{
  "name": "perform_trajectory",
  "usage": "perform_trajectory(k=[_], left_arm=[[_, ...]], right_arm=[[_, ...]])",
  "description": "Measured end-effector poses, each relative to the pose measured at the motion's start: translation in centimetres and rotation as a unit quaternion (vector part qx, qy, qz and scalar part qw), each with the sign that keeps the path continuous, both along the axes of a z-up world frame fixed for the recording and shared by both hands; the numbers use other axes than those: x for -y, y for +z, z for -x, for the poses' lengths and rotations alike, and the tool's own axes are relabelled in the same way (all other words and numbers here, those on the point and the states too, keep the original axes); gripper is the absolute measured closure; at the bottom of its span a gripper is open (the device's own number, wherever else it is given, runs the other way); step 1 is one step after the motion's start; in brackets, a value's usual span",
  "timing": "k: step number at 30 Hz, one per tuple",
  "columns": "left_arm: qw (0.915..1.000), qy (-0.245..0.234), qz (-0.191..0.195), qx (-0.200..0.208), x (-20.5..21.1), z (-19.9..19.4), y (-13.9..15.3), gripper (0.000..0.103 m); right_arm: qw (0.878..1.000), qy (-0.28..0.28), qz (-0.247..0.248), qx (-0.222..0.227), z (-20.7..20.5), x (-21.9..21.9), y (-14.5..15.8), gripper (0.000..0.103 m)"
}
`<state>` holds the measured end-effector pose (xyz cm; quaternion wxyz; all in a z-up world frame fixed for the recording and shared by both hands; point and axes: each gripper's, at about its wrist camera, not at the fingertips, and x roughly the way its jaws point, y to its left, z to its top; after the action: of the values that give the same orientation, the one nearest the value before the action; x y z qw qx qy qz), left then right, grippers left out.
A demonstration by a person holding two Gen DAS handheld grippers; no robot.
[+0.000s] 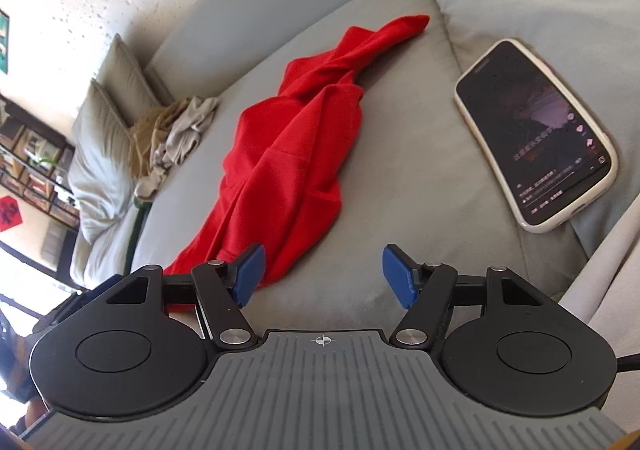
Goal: Fold clothes
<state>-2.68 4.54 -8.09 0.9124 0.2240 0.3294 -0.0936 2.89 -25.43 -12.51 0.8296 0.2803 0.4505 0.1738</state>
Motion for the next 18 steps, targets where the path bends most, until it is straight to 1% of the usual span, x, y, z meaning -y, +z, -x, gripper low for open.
perform_trajectory(k=[1, 2, 5, 8, 10, 12, 15, 16, 17, 18], left_arm=[[0.9994, -0.018, -0.029, 0.001, 0.3, 0.3, -0.4, 0.043], [0.9988, -0.023, -0.044, -0.001, 0.2, 0.3, -0.7, 0.043], [0.9969, -0.006, -0.078, -0.003, -0.5, -0.8, -1.3, 0.043], [0.9917, -0.005, -0.129, -0.002, -0.3, -1.8, -1.8, 0.045], [0.9871, -0.027, -0.157, -0.008, 0.3, -2.0, -2.2, 0.045], [0.981, -0.059, -0.184, -0.016, 0.9, -2.3, -2.7, 0.047], [0.968, -0.111, -0.223, -0.026, 1.9, -2.1, -3.7, 0.05], [0.9651, -0.121, -0.231, -0.028, 2.1, -2.2, -3.9, 0.05], [0.9645, -0.123, -0.232, -0.03, 2.0, -2.5, -3.9, 0.051], [0.9639, -0.125, -0.233, -0.032, 2.0, -2.7, -3.9, 0.054]], right_arm=[[1.0, 0.002, -0.001, -0.003, 0.0, -0.1, -0.1, 0.035], [1.0, 0.003, 0.0, -0.005, 0.0, -0.1, -0.1, 0.035], [1.0, -0.004, 0.001, -0.012, 0.0, 0.1, -0.4, 0.035], [1.0, -0.005, -0.002, -0.022, -0.2, -0.1, -0.6, 0.035], [1.0, -0.001, 0.0, -0.023, -0.2, -0.3, -0.6, 0.034], [1.0, 0.001, 0.003, -0.025, -0.3, -0.5, -0.7, 0.034], [1.0, 0.002, 0.005, -0.031, -0.4, -0.6, -0.8, 0.034], [0.999, 0.002, 0.006, -0.031, -0.4, -0.6, -0.8, 0.034], [0.999, 0.002, 0.007, -0.032, -0.4, -0.5, -0.9, 0.034], [0.999, 0.001, 0.008, -0.032, -0.5, -0.5, -0.9, 0.034]])
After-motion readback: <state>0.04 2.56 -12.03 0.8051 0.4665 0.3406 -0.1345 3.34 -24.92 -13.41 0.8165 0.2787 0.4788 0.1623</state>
